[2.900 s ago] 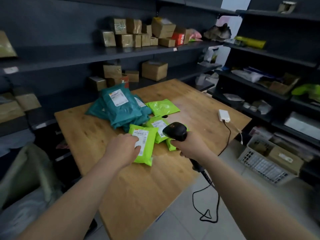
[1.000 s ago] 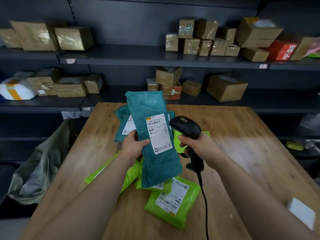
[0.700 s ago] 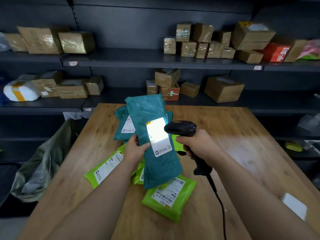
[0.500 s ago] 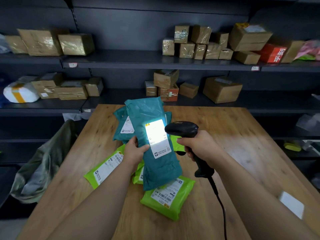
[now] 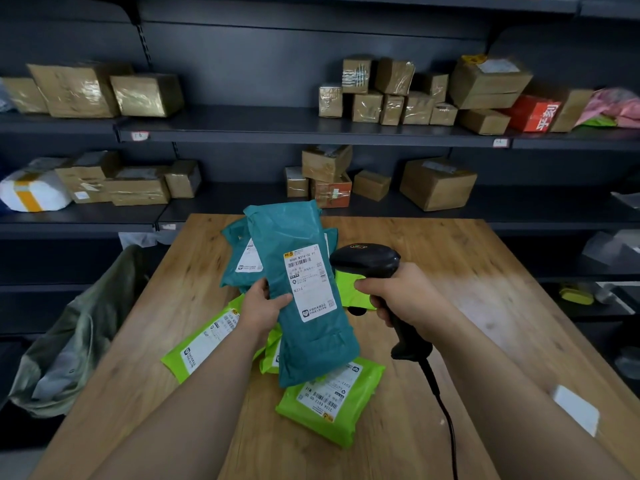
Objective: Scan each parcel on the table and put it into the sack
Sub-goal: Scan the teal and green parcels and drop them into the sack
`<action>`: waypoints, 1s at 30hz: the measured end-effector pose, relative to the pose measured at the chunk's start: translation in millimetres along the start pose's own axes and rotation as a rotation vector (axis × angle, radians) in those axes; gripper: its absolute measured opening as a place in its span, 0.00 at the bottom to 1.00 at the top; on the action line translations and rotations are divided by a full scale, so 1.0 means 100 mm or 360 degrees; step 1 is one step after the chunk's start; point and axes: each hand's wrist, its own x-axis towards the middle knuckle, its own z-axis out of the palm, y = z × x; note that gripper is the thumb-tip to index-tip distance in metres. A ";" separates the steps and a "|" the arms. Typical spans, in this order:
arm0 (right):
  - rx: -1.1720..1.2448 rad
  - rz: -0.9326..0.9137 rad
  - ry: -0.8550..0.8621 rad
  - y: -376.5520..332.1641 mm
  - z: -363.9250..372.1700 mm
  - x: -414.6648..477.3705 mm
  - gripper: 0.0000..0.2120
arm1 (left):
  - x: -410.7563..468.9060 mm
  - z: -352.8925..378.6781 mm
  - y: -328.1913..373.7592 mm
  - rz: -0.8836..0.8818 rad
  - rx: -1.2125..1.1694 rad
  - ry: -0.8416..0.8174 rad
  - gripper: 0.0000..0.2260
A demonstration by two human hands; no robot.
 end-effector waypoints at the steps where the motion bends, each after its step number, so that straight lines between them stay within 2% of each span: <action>1: 0.0006 0.0001 -0.0005 0.00 0.00 0.00 0.08 | 0.00 0.00 0.00 0.0000 -0.0005 0.0001 0.17; 4: 0.0061 -0.0043 0.0003 0.00 0.03 0.02 0.09 | 0.00 -0.04 0.03 0.0016 0.0010 -0.0003 0.16; 8: 0.0311 -0.0066 -0.0042 0.02 0.18 0.15 0.02 | -0.06 -0.19 0.11 0.0077 0.0038 0.0009 0.14; 11: 0.0348 0.0004 -0.0116 0.09 0.45 0.27 0.06 | -0.17 -0.41 0.22 0.0171 0.0034 0.0042 0.13; 13: 0.0393 0.0063 -0.0226 0.11 0.70 0.32 0.08 | -0.25 -0.63 0.31 0.0219 0.0011 0.0110 0.14; 16: 0.0479 0.0132 -0.0444 0.08 1.14 0.33 0.05 | -0.36 -1.05 0.46 0.0242 -0.0079 0.0230 0.16; 20: 0.0543 0.0183 -0.0707 -0.10 1.82 0.30 0.07 | -0.52 -1.74 0.57 0.0223 -0.0146 0.0521 0.14; 22: 0.0564 0.0185 -0.0789 -0.24 2.22 0.24 0.10 | -0.61 -2.13 0.59 0.0259 -0.0027 0.0629 0.15; 26: 0.0537 0.0150 -0.0905 -0.54 3.16 0.06 0.13 | -0.86 -3.05 0.64 0.0341 0.0450 0.0773 0.16; 30: 0.0481 0.0225 -0.1008 -0.77 4.24 -0.17 0.15 | -1.12 -4.16 0.70 0.0273 0.0791 0.0733 0.21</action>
